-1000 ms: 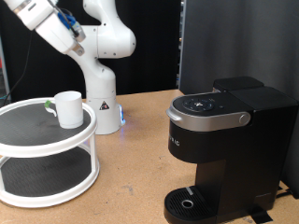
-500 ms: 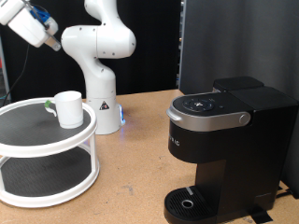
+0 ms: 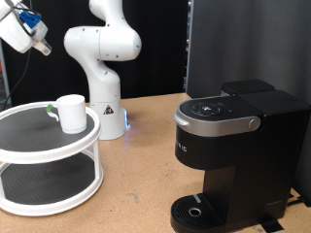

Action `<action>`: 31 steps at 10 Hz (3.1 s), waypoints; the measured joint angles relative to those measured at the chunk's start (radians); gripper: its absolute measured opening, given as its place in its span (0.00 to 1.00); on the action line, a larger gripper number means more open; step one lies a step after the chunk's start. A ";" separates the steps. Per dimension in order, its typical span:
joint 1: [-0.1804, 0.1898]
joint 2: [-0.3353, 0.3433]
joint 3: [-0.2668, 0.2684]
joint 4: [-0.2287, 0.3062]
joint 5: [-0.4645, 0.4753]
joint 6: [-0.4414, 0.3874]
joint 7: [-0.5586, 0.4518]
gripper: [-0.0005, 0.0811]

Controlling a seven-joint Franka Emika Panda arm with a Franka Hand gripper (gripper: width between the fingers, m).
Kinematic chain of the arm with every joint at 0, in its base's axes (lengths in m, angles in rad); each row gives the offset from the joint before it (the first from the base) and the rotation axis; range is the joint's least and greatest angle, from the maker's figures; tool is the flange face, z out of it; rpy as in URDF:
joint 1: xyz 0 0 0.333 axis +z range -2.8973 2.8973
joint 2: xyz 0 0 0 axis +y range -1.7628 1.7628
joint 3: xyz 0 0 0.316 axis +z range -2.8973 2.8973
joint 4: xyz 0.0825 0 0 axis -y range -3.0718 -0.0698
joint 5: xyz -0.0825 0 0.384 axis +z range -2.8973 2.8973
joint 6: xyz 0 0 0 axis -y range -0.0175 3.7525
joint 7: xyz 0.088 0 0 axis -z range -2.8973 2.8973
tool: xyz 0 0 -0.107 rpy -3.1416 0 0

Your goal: Make a cup of coffee with the keurig machine

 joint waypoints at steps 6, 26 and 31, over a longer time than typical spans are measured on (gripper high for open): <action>-0.011 -0.001 -0.035 -0.036 0.118 0.082 0.006 0.01; -0.012 0.016 -0.062 -0.150 0.030 0.210 -0.073 0.01; -0.015 0.020 -0.076 -0.188 0.037 0.284 -0.025 0.07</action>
